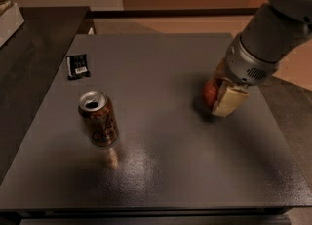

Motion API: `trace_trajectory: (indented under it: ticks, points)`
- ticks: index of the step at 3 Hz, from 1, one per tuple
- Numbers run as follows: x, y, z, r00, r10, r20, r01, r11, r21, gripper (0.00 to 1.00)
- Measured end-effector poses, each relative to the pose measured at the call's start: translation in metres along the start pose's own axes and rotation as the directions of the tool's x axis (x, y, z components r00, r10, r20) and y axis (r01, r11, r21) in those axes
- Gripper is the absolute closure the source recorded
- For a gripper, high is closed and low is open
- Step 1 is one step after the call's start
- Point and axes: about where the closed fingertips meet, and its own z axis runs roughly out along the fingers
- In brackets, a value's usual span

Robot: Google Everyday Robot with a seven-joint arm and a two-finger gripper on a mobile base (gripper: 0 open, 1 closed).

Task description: Pick apple

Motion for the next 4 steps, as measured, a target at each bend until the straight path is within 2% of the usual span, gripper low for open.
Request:
trace_trajectory:
  ticks: [1, 2, 3, 4]
  points:
    - [-0.034, -0.001, -0.026, 0.997, -0.042, 0.064, 0.041, 0.9991, 0.01, 1.0]
    - [-0.064, -0.002, -0.05, 0.989, -0.087, 0.116, 0.085, 0.9961, 0.025, 1.0]
    - [-0.084, -0.002, -0.07, 0.979, -0.129, 0.158, 0.123, 0.9914, 0.043, 1.0]
    - [-0.085, -0.002, -0.07, 0.979, -0.129, 0.158, 0.123, 0.9914, 0.043, 1.0]
